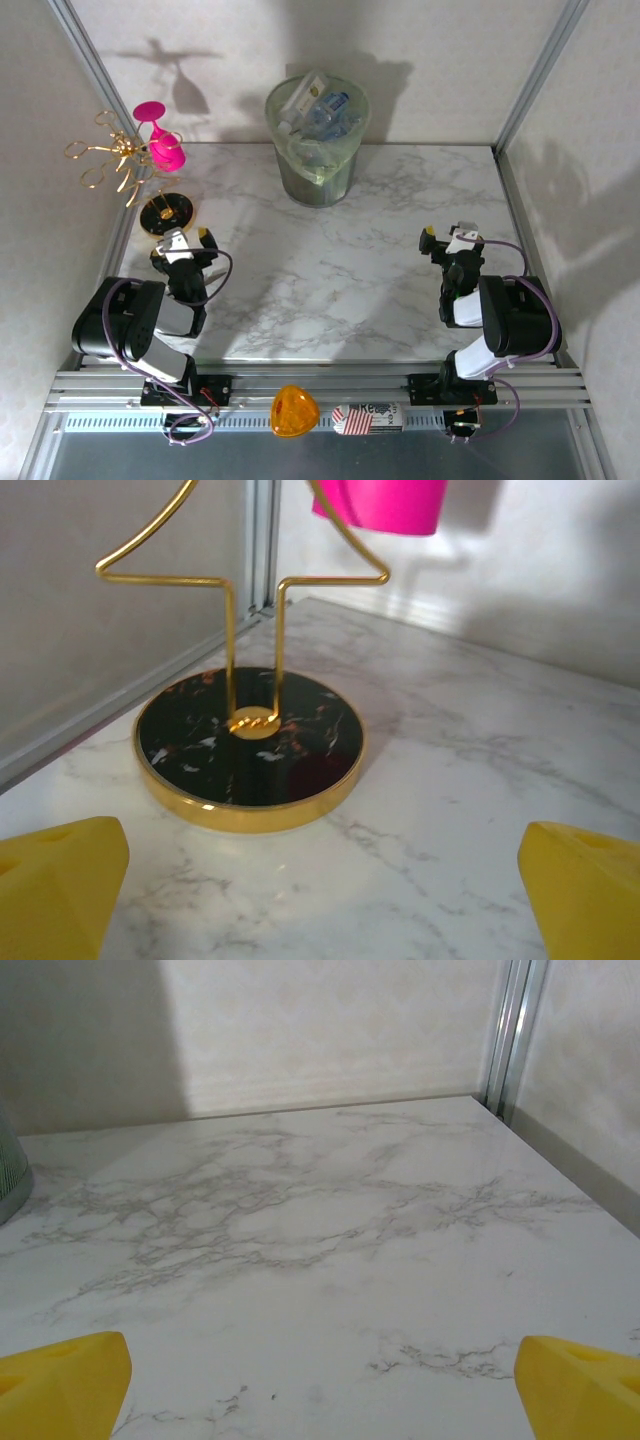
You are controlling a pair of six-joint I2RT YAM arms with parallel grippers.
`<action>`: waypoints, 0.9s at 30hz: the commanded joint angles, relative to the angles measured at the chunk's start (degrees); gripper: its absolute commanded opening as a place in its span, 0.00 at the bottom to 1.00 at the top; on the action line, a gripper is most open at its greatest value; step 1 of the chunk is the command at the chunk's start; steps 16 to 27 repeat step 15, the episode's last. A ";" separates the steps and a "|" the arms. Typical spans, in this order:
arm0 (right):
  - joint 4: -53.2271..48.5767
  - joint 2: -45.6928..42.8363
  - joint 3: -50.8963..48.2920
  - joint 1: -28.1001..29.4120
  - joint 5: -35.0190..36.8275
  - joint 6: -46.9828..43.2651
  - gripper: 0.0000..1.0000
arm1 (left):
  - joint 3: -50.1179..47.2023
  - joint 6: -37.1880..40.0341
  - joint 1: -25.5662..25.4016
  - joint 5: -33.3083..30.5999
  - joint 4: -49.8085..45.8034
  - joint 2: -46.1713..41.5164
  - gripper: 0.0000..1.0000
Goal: Put the plastic bottles in the bin
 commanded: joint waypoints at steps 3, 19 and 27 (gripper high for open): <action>2.24 0.24 0.10 0.17 -0.52 0.04 0.99 | 0.80 -1.47 -0.39 2.32 2.52 0.09 1.00; 2.16 0.23 0.10 0.17 -0.65 -0.04 0.99 | 2.74 -1.64 -0.93 0.46 -0.94 0.20 1.00; 2.16 0.23 0.10 0.17 -0.65 -0.04 0.99 | 2.74 -1.64 -0.93 0.46 -0.94 0.20 1.00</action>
